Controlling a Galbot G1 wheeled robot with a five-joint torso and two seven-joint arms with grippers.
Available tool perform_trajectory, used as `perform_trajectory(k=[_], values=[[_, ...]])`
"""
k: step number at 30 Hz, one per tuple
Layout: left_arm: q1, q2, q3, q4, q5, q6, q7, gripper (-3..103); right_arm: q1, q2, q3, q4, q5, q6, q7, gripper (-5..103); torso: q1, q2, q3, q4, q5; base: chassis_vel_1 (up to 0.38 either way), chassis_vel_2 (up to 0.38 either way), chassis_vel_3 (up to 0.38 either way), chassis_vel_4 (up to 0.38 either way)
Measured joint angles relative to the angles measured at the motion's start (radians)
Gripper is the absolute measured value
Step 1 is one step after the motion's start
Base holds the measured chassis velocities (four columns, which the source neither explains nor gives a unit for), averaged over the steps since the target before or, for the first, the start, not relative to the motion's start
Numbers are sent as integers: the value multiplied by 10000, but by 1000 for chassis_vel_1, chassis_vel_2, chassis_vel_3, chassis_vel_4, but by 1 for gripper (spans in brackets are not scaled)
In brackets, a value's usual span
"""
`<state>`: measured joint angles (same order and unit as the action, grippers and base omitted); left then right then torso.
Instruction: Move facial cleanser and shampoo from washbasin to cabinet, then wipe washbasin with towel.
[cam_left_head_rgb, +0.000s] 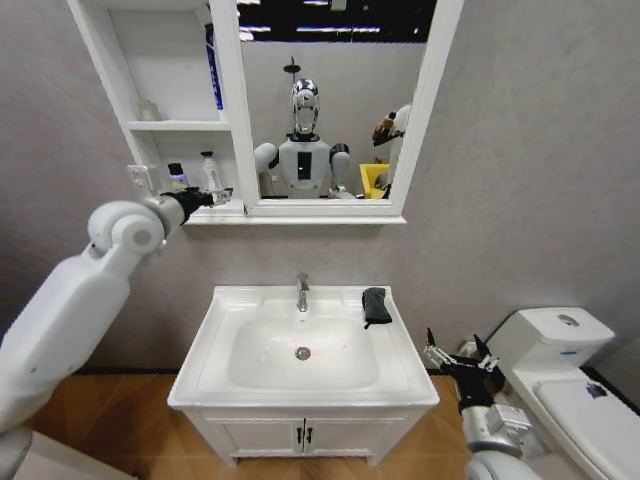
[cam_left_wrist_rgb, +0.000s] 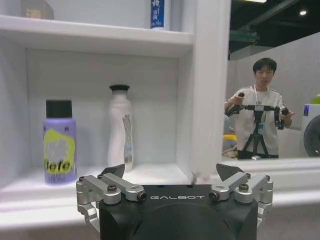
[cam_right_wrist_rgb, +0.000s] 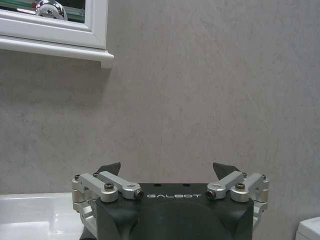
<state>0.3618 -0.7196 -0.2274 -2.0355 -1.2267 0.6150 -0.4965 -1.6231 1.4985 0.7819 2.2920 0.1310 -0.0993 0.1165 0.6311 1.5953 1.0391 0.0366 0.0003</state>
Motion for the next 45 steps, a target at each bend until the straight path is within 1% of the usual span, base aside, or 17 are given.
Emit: perform_trajectory(k=[1,2,4,5,6,7,8,10,11,12,14,15,18,22,25,34,45], values=[[802,-29,-412,-536,116,-73,-205,100,-14,5,11,29,3,-1,-8,100,0,0,0,-2,1,0,0,0,0],[802,-29,-412,-536,116,-73,-205,100,-14,5,11,29,3,-1,-8,100,0,0,0,-2,1,0,0,0,0],[3009,-403,-1593,-1608,1318,-269,-98,100,-68,7,65,114,38,-3,-59,100,1,-1,0,-1,-5,0,0,0,0],[3009,-403,-1593,-1608,1318,-269,-98,100,-68,7,65,114,38,-3,-59,100,1,-1,0,-1,-5,0,0,0,0],[4273,-773,-2236,-1965,2307,-438,358,100,-107,-2,107,159,81,-3,-133,100,0,0,-1,-3,2,0,0,0,0],[6146,-1617,-3164,-2251,4093,-919,1195,100,-152,-21,157,216,125,-3,-249,100,0,0,0,-3,-4,0,0,0,0],[6146,-1617,-3164,-2251,4093,-919,1195,100,-152,-21,157,216,125,-3,-249,100,0,0,0,-3,-4,0,0,0,0],[8462,-3048,-4422,-2479,6361,-1779,2610,100,-185,-38,166,294,165,-10,-340,100,0,0,0,1,-7,0,0,0,0],[9421,-3693,-4921,-2558,7047,-2162,3196,100,-206,-45,161,325,187,-31,-382,100,-1,0,-1,3,-2,0,0,0,0],[9421,-3693,-4921,-2558,7047,-2162,3196,100,-206,-45,161,325,187,-31,-382,100,-1,0,-1,3,-2,0,0,0,0],[11414,-5261,-5728,-2691,8341,-3151,4394,100,-277,-88,142,358,221,-90,-506,100,-2,1,-1,6,-2,0,0,0,0],[11414,-5261,-5728,-2691,8341,-3151,4394,100,-277,-88,142,358,221,-90,-506,100,-2,1,-1,6,-2,0,0,0,0],[12812,-7145,-6188,-2543,9597,-4407,5276,100,-374,-147,100,268,223,-78,-594,100,-3,1,-1,1,-2,0,0,0,0],[13535,-8001,-6446,-2583,9619,-5004,5446,100,-670,-245,98,167,223,40,-669,100,0,0,0,-1,0,0,0,0,0],[13628,-8121,-6664,-2655,9424,-5146,5449,100,-759,-276,48,151,200,63,-685,100,0,-1,0,-2,1,0,0,0,0],[13160,-7881,-7335,-2554,9060,-4986,5380,100,-672,-314,-198,150,114,39,-698,100,3,-1,1,-3,-2,0,0,0,0],[13046,-7809,-7329,-2537,9008,-4866,5302,100,-595,-278,-95,183,195,100,-1101,100,2,-1,2,-1,-3,0,0,0,0]])
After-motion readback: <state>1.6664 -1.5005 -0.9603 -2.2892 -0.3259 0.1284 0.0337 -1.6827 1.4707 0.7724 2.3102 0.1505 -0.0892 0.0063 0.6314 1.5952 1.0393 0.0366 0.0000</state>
